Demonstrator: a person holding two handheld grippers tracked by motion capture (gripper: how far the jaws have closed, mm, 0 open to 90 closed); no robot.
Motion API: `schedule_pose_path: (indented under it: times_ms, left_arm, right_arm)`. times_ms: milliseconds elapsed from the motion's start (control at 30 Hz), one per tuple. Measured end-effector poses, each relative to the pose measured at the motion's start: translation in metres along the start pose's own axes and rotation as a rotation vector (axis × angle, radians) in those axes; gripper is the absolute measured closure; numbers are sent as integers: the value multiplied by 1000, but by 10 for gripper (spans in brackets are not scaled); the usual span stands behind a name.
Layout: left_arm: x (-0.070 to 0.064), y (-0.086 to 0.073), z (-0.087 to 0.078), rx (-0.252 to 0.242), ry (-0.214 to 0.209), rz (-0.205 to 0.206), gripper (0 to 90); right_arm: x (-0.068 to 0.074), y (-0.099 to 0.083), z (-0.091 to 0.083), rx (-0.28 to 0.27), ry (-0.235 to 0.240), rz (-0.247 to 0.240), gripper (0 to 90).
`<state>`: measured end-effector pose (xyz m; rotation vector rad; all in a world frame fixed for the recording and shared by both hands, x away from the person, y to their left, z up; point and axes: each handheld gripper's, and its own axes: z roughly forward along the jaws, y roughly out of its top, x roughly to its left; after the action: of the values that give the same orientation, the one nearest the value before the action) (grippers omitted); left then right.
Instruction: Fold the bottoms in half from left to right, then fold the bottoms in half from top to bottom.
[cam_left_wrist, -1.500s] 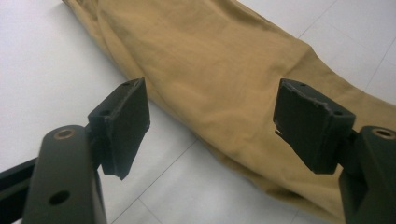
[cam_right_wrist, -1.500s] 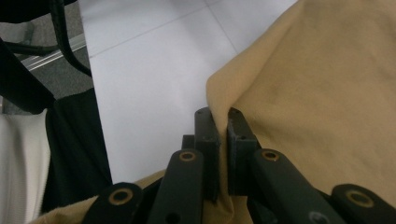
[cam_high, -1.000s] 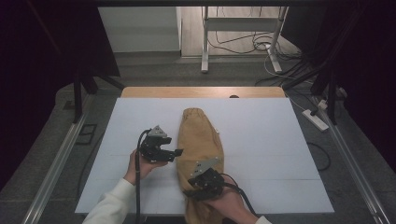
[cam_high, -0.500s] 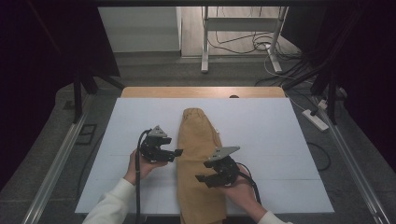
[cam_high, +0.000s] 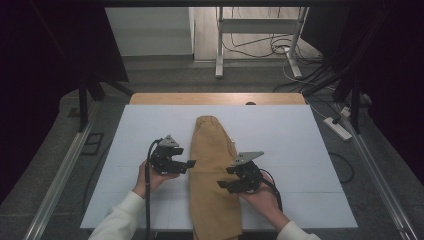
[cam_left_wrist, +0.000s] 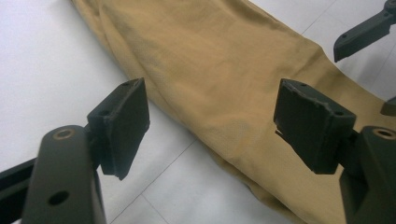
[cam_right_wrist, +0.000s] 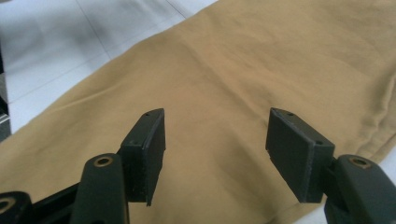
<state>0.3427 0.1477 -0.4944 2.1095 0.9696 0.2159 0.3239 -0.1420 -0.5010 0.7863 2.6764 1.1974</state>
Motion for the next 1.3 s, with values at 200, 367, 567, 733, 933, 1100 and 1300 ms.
schedule_pose_path:
  times_ms: [200,367,567,733,933,1100,1300]
  left_arm:
    - [4,0,1,6,-2,-1,262]
    - [6,0,3,4,-14,-5,262]
    - [5,1,3,14,-8,1,259]
    - [7,0,5,18,-7,-10,258]
    - [7,3,5,14,-5,-5,259]
    - [12,7,6,8,0,-7,257]
    - [20,11,9,7,9,-16,258]
  right_arm:
    - [-6,1,4,1,-3,-3,374]
    - [-10,0,3,-4,-3,11,368]
    - [-18,3,1,-21,-18,24,364]
    - [-25,5,0,-19,-37,28,364]
    - [-31,8,1,-18,-53,31,363]
    - [-37,12,4,-16,-55,37,363]
    - [-43,16,12,5,-63,37,363]
